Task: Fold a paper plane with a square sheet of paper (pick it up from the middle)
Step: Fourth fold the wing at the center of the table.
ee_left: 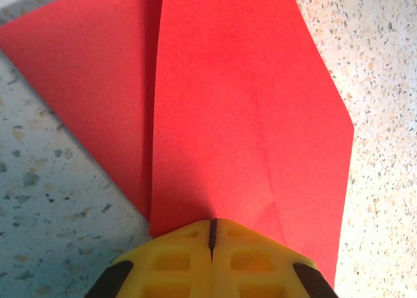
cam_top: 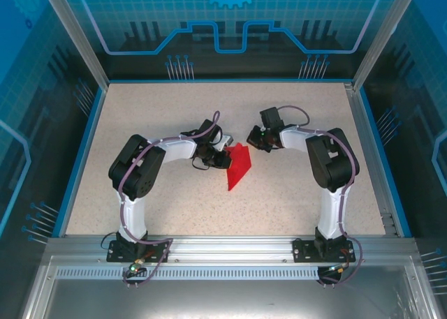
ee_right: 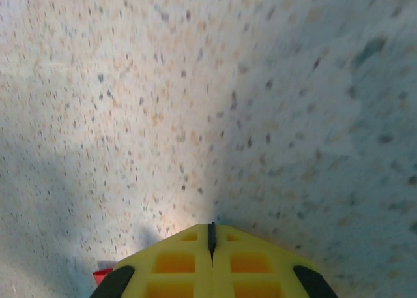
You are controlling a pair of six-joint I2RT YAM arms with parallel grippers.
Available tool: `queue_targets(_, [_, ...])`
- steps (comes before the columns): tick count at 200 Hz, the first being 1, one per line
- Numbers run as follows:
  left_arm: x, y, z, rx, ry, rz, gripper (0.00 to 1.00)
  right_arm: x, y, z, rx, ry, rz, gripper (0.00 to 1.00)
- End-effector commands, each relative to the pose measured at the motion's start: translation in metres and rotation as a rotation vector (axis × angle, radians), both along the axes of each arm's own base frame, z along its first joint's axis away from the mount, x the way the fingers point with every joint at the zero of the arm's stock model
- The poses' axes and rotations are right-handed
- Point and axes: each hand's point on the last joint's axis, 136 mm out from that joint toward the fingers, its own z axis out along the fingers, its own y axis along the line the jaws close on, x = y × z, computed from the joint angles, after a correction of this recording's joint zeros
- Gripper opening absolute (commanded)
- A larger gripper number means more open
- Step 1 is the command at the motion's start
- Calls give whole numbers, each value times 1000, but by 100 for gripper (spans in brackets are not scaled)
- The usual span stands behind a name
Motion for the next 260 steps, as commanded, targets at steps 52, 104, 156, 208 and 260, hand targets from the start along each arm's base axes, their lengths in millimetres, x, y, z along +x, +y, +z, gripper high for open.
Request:
queue_targets(52, [-59,48,-66,249,214,-11,0,-47,39,25,118,15,191,0])
queue_targets(104, [-57,43,-60,225,207,-7,0,-82,64,11,164,63,247,0])
queue_targets(156, [-54,38,-53,193,201,-3,0,-88,61,-9,125,98,265,0])
queue_targets(208, [-47,28,-35,139,177,10,0,-95,44,-32,66,147,255,0])
queue_targets(260, [-32,14,-1,62,126,35,0,-100,41,-42,71,182,265,0])
